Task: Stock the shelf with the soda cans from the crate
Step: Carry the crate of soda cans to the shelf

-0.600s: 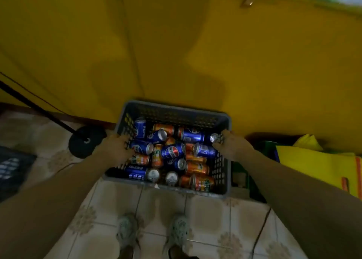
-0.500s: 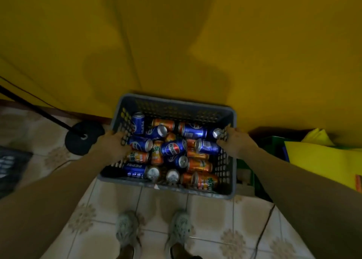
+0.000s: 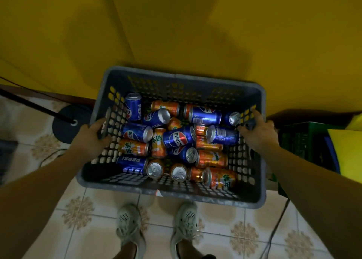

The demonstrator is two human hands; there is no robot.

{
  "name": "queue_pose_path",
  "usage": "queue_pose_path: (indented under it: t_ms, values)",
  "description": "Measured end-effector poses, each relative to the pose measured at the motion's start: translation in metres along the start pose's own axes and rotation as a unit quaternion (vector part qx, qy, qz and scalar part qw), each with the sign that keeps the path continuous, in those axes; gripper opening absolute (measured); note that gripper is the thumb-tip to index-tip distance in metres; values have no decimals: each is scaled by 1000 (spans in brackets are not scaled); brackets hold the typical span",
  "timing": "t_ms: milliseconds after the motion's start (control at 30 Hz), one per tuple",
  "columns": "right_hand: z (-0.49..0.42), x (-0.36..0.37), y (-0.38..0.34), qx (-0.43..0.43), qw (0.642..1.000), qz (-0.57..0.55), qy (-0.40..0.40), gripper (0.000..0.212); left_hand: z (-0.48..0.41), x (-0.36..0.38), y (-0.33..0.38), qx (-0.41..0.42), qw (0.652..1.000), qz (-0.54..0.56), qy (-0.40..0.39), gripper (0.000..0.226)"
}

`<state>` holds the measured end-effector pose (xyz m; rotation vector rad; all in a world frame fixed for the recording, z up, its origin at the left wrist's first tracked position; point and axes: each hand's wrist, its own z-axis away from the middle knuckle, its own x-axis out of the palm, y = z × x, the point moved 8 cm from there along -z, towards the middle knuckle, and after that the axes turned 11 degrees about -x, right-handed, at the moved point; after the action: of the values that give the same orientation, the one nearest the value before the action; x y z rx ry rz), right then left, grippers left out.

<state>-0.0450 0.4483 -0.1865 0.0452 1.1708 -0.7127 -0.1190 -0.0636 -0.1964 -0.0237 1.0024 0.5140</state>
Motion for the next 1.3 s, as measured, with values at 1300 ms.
queue_pose_path:
  t_ms: [1300]
  values:
    - [198, -157, -47, 34, 998, -40, 41, 76, 159, -166, 16, 71, 991, 97, -57, 80]
